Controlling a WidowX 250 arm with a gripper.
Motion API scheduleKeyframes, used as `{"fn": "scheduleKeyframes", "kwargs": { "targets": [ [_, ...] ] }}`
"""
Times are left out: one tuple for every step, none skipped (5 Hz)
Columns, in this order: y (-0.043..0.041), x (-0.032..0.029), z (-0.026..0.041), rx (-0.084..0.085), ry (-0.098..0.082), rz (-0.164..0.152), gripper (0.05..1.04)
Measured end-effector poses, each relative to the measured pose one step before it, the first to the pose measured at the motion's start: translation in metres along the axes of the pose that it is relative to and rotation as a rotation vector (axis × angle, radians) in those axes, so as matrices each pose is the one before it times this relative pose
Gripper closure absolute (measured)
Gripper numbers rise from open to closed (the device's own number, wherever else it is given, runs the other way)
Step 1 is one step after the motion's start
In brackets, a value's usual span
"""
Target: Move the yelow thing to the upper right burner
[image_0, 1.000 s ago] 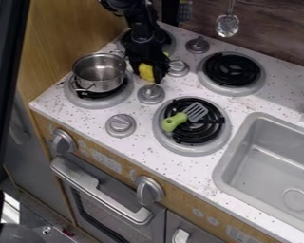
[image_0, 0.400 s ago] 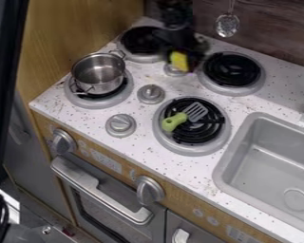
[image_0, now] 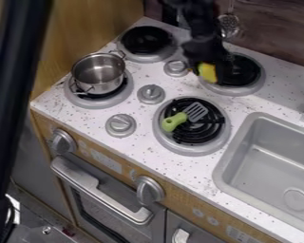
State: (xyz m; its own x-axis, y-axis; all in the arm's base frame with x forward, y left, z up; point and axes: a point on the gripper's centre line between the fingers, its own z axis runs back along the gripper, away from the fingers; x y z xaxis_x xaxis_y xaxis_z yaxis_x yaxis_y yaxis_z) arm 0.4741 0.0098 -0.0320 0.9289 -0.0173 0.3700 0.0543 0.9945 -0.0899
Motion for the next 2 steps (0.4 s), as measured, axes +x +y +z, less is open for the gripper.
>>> {"fn": "scheduleKeyframes", "kwargs": {
  "targets": [
    [-0.00950,0.01616,-0.00945,-0.0182,-0.0315,-0.0102,0.305],
    [-0.00323,0.01508,-0.00849,-0.0066,-0.0189,-0.0072,0.306]
  ]
}}
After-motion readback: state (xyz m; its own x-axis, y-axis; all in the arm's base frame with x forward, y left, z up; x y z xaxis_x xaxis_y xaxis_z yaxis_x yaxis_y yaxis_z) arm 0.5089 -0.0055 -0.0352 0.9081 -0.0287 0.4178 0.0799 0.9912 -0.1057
